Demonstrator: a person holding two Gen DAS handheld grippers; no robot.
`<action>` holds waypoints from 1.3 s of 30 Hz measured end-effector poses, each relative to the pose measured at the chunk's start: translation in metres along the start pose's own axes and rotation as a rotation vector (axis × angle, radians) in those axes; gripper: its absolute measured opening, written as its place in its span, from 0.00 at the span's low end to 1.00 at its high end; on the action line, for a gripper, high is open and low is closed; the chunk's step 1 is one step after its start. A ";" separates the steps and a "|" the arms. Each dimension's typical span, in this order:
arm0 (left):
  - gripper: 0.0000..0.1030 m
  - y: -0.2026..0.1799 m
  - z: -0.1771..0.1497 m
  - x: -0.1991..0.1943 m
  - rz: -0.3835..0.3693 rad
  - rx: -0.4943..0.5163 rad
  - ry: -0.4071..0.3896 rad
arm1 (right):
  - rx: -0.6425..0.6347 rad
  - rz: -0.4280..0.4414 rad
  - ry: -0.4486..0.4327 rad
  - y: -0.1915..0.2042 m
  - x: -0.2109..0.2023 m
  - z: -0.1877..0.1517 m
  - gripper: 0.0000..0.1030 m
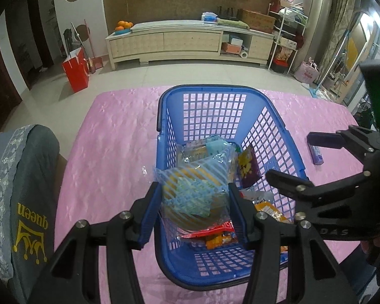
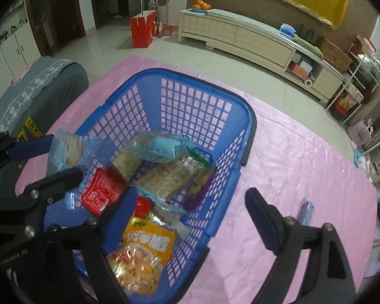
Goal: Organize snacks
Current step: 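Open the right tool to drop the chip pack into the basket while the left tool holds the clear bag, then lower the clear bag into the basket and open the left tool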
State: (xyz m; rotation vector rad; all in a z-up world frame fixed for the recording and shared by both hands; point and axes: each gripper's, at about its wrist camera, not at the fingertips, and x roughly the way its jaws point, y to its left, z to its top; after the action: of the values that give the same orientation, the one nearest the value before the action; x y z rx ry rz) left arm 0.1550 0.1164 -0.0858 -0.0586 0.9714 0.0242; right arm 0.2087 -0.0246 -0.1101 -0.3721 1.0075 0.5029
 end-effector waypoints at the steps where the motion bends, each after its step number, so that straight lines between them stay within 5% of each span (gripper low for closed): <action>1: 0.48 0.001 -0.001 0.000 0.001 -0.001 0.000 | 0.000 0.000 0.000 0.000 0.000 0.000 0.88; 18: 0.48 -0.031 0.002 -0.021 -0.016 0.043 -0.025 | 0.080 0.009 -0.023 -0.022 -0.040 -0.022 0.88; 39: 0.49 -0.068 0.019 0.046 -0.071 0.112 0.066 | 0.210 0.029 0.014 -0.079 -0.005 -0.035 0.88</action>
State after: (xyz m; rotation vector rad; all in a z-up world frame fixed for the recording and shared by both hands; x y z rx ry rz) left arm 0.1996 0.0493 -0.1107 0.0090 1.0346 -0.0974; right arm 0.2260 -0.1087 -0.1181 -0.1743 1.0693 0.4162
